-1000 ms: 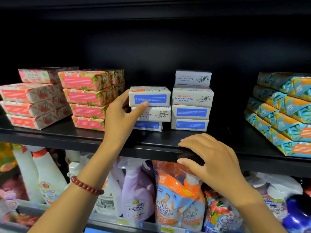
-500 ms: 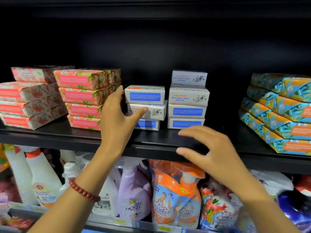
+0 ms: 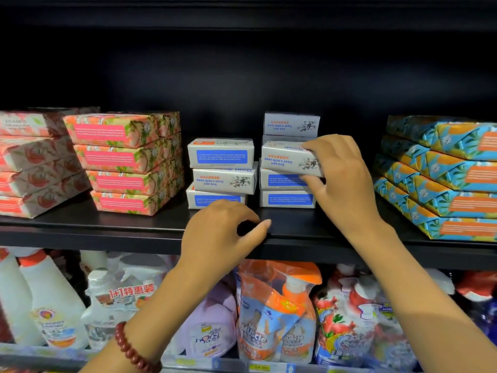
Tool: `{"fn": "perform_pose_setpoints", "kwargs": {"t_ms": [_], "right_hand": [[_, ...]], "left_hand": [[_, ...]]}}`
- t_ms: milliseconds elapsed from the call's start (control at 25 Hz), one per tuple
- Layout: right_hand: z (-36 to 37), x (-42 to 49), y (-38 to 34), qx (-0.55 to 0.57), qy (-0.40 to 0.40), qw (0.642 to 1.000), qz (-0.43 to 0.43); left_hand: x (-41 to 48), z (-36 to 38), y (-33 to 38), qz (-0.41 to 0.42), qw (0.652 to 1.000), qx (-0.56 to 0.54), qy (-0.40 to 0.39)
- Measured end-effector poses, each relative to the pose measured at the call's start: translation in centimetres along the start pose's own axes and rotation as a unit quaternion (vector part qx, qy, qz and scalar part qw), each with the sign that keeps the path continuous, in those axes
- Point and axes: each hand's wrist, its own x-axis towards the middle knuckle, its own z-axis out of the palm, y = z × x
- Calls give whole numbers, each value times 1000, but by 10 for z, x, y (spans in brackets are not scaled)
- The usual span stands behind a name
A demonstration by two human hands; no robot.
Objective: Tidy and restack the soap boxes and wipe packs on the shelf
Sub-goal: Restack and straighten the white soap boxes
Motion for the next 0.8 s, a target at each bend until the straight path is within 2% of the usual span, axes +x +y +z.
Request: {"fn": "perform_pose_setpoints", "kwargs": {"t_ms": [40, 120, 200, 280, 320, 360, 480, 560, 640, 720, 800], "right_hand": [[-2, -3, 0, 8, 27, 1000, -9], [-6, -16, -1, 36, 86, 995, -28], [-9, -30, -7, 42, 157, 984, -70], [-10, -40, -14, 34, 206, 968, -137], [-9, -42, -18, 34, 218, 961, -167], [-8, -44, -21, 39, 225, 955, -189], [-4, -44, -28, 71, 206, 953, -210], [-6, -43, -31, 106, 144, 967, -180], [-12, -41, -32, 187, 60, 977, -85], [-18, -37, -33, 306, -10, 950, 51], [-23, -32, -32, 379, -52, 917, 114]], "left_hand": [[0, -1, 1, -18, 999, -36, 13], [2, -4, 4, -84, 977, -187, 49], [9, -12, 6, -129, 927, -343, 75], [19, -22, 9, -194, 861, -470, 29], [23, -26, 11, -221, 837, -501, -4], [25, -29, 12, -226, 830, -509, -34], [24, -30, 16, -185, 833, -520, -39], [21, -30, 13, -161, 821, -547, -12], [19, -32, 8, -130, 834, -536, 3], [19, -32, 5, -117, 845, -522, -5], [20, -32, 4, -89, 859, -504, -8]]}}
